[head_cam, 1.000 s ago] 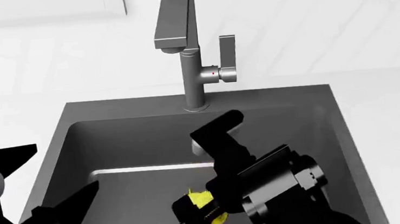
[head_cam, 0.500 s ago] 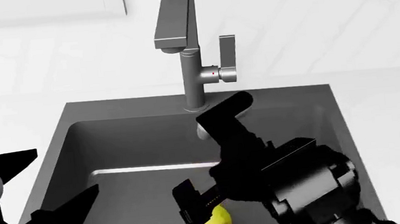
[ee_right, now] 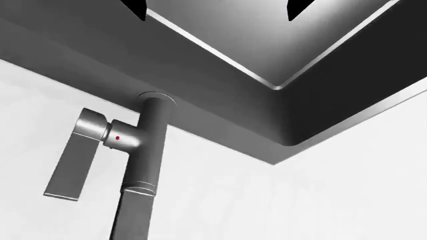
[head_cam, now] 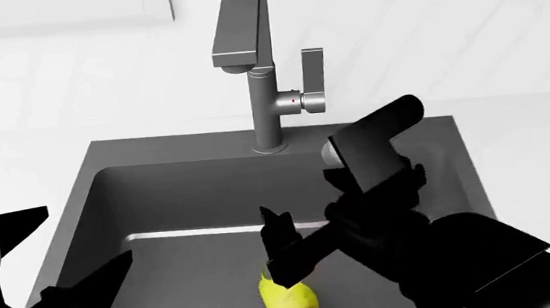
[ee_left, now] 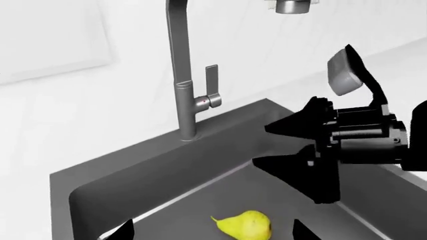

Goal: There is a mixed pile of frozen fruits and vegetables on the counter. Locate all the frozen vegetables and place the items in a bowl on the counter. Take all the frozen fruits and defrost them in a running sink.

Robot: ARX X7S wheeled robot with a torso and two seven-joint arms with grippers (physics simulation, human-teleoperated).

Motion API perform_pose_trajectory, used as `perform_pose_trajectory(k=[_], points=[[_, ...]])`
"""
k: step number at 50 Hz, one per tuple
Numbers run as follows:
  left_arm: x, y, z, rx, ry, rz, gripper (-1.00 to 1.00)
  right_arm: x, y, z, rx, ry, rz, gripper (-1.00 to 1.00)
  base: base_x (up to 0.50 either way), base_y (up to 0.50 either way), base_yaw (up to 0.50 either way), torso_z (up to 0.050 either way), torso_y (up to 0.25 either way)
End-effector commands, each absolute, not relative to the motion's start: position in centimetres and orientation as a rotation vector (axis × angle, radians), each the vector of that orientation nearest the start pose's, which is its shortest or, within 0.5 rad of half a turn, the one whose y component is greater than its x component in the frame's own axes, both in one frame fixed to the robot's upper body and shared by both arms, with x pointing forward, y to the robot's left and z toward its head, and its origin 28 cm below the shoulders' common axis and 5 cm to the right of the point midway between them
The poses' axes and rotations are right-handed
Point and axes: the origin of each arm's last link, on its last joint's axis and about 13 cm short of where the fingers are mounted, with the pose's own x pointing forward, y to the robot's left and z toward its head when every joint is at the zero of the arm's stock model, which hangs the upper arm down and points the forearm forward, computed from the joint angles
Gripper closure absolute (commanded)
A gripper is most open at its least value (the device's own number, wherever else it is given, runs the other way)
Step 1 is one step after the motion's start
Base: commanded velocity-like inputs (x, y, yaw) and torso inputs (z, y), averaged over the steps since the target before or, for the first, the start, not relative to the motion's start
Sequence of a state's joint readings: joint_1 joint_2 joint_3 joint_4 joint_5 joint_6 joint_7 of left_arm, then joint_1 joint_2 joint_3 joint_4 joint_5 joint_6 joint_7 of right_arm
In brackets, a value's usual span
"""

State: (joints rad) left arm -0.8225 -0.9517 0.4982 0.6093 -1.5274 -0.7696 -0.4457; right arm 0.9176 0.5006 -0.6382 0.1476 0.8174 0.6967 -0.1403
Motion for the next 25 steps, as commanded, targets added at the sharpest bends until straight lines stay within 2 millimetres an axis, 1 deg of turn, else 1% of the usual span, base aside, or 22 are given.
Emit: perform_pose_trajectory(k=[1, 4, 10, 17, 25], points=[[21.3, 24.8, 23.0, 0.073, 0.189, -0.561, -1.0, 31.9, -13.8, 17.1, -0.066, 0.184, 0.571, -1.0, 0.0, 0.0, 0.0, 0.0, 0.0], [21.3, 24.9, 23.2, 0.066, 0.183, -0.556, -1.0, 31.3, -14.1, 17.5, -0.071, 0.174, 0.56, -1.0, 0.0, 0.0, 0.0, 0.0, 0.0], [21.3, 24.9, 23.2, 0.058, 0.172, -0.547, -1.0, 29.6, -14.4, 18.5, -0.079, 0.152, 0.557, -1.0, 0.0, 0.0, 0.0, 0.0, 0.0], [20.9, 25.2, 23.6, 0.052, 0.162, -0.54, -1.0, 28.7, -14.9, 19.8, -0.077, 0.127, 0.546, -1.0, 0.0, 0.0, 0.0, 0.0, 0.0], [20.5, 24.9, 24.0, 0.06, 0.154, -0.543, -1.0, 27.4, -15.5, 21.3, -0.065, 0.095, 0.534, -1.0, 0.0, 0.0, 0.0, 0.0, 0.0]])
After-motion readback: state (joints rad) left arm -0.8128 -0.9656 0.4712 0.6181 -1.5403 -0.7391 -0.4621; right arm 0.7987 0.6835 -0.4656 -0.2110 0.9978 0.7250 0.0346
